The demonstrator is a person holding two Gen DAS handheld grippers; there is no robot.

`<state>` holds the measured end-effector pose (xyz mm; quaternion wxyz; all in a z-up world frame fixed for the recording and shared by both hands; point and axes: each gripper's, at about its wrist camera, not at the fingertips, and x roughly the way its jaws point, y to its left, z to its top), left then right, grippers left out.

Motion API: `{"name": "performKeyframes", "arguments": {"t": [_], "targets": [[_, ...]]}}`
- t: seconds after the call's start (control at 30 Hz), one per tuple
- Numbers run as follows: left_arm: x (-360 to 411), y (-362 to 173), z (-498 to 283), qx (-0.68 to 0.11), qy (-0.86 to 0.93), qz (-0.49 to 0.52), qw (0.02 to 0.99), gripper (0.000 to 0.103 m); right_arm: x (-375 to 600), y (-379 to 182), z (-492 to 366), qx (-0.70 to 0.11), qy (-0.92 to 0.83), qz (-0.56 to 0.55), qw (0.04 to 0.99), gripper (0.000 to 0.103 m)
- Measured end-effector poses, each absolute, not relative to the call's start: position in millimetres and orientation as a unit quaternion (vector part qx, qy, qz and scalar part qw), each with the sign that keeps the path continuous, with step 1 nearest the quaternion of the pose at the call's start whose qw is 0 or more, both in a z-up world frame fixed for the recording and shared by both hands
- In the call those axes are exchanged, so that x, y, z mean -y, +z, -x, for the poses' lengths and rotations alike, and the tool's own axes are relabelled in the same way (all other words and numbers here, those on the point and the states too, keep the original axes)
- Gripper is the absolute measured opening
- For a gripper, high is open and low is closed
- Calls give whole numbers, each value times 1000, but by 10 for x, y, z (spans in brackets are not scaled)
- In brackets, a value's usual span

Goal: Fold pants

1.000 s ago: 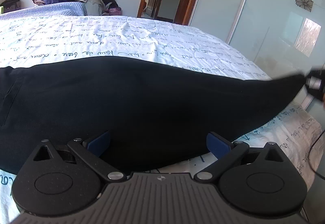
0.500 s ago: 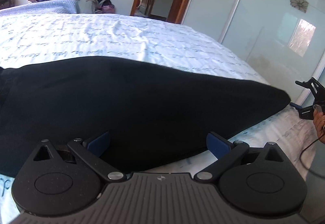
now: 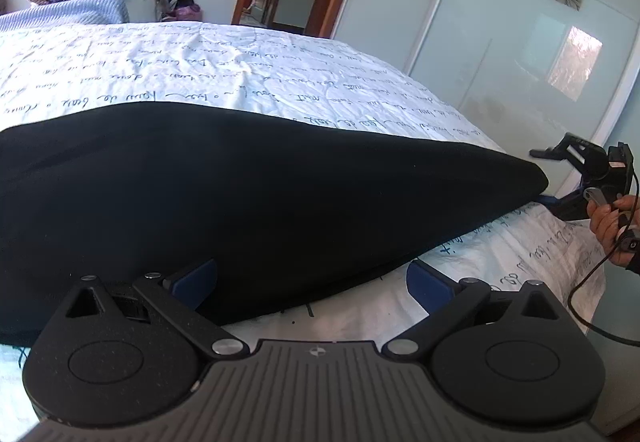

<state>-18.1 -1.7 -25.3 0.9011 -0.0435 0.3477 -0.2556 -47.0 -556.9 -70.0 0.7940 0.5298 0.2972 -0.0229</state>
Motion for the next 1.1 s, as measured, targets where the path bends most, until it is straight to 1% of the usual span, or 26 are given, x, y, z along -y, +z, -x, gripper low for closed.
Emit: {"name": "performKeyframes", "arguments": {"t": [0.03, 0.07, 0.13, 0.23, 0.4, 0.47, 0.53, 0.57, 0.63, 0.77, 0.8, 0.83, 0.87, 0.9, 0.93, 0.97, 1.0, 1.03, 1.07, 1.1], "targets": [[12, -256, 186, -348, -254, 44, 901, 102, 5544, -702, 418, -301, -13, -529, 793, 36], [12, -256, 192, -348, -254, 44, 901, 102, 5525, -692, 381, -310, 1, -529, 790, 9], [13, -240, 191, -348, -256, 43, 901, 102, 5487, -577, 379, -306, 9, -514, 801, 9], [40, -202, 142, -347, -264, 49, 899, 102, 5522, -305, 256, -279, 25, -500, 820, 9], [165, -127, -26, -328, -267, 52, 905, 101, 5567, 331, -229, -251, 46, -446, 858, 9], [181, -109, -70, -326, -265, 67, 905, 102, 5541, 628, -310, -225, 71, -427, 873, 9], [173, -105, -76, -326, -265, 78, 904, 102, 5526, 773, -265, -208, 91, -414, 882, 9], [162, -114, -70, -327, -266, 81, 903, 102, 5543, 740, -206, -208, 89, -414, 882, 9], [141, -149, -66, -334, -266, 84, 901, 102, 5641, 496, -66, -224, 67, -423, 876, 9], [121, -205, -61, -354, -278, 84, 889, 102, 5940, -500, 321, -286, -12, -477, 831, 9], [130, -213, -61, -355, -281, 79, 888, 102, 5999, -785, 399, -310, -37, -485, 817, 6], [145, -213, -59, -355, -282, 73, 888, 101, 6067, -1048, 479, -312, -41, -513, 798, 1], [159, -194, -59, -354, -282, 68, 889, 101, 6123, -1171, 584, -275, -25, -550, 788, 1], [160, -171, -40, -348, -278, 66, 893, 101, 6159, -1183, 659, -257, -19, -575, 777, 15], [155, -133, -18, -339, -274, 67, 898, 101, 6156, -1117, 708, -243, -23, -586, 773, 24], [147, -92, 5, -329, -270, 69, 902, 101, 6140, -1015, 784, -224, -44, -587, 777, 49], [138, -50, 34, -322, -263, 73, 906, 101, 6104, -905, 883, -194, -61, -584, 786, 77], [122, -20, 55, -320, -259, 85, 907, 102, 6039, -805, 970, -163, -61, -580, 795, 84], [85, -9, 78, -323, -254, 111, 905, 102, 5943, -738, 1020, -146, -43, -581, 799, 85], [50, -36, 97, -332, -245, 146, 899, 102, 5785, -694, 996, -155, -11, -588, 794, 85]]}}
